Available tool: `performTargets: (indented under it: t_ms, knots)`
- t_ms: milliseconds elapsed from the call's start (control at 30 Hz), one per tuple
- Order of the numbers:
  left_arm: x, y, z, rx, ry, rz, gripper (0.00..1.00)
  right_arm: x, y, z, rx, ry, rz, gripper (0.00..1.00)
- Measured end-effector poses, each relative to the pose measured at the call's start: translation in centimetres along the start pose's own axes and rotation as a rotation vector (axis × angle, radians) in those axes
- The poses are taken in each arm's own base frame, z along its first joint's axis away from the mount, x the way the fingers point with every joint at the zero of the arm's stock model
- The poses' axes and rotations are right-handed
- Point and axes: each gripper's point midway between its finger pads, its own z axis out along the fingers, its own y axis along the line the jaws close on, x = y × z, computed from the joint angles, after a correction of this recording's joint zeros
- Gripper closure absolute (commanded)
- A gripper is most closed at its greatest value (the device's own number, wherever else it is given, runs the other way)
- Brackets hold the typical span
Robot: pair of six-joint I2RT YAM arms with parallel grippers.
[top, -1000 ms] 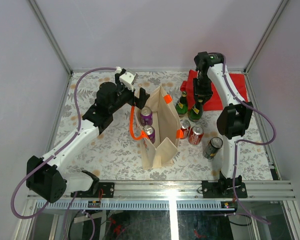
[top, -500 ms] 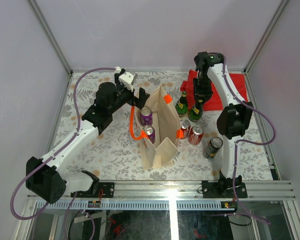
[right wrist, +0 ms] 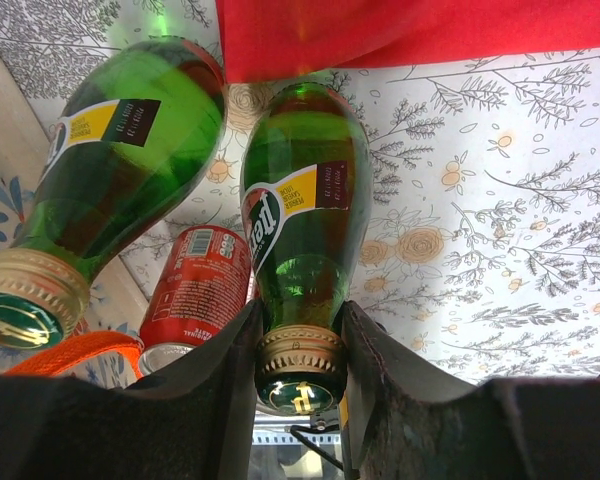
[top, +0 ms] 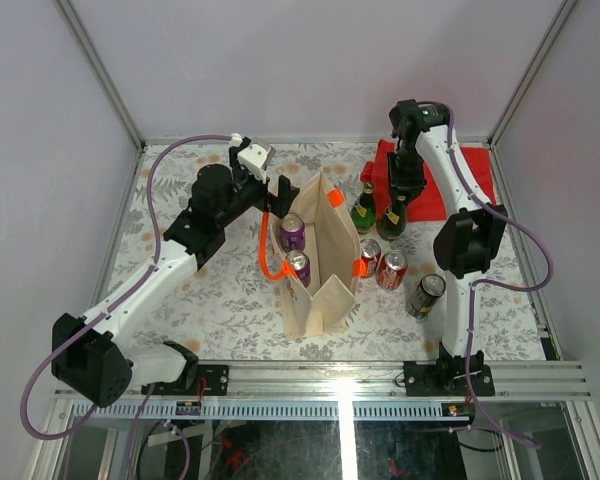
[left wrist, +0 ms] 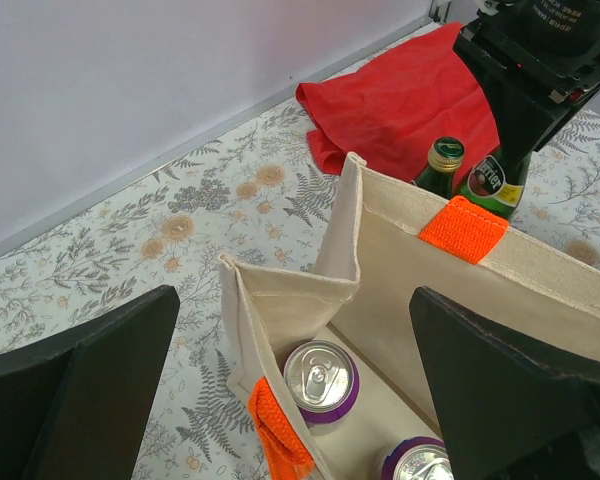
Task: Place the beverage into the canvas bag
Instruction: Pick up the drink from the center of the board.
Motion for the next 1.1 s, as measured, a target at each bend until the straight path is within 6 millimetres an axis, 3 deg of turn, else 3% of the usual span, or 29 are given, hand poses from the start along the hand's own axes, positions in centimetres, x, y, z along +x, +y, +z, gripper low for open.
performTargets:
  t_ms: [633,1100]
  knots:
    - [0.0,-0.1,0.0,0.007,0.000,0.000,0.00,-0.4,-0.1,-3.6,-0.023,-0.091,0.004,1.00]
    - [0.0,-0.1,0.0,0.007,0.000,0.000,0.00,0.0,0.6,-3.9,-0.064,-0.080,0.002,1.00]
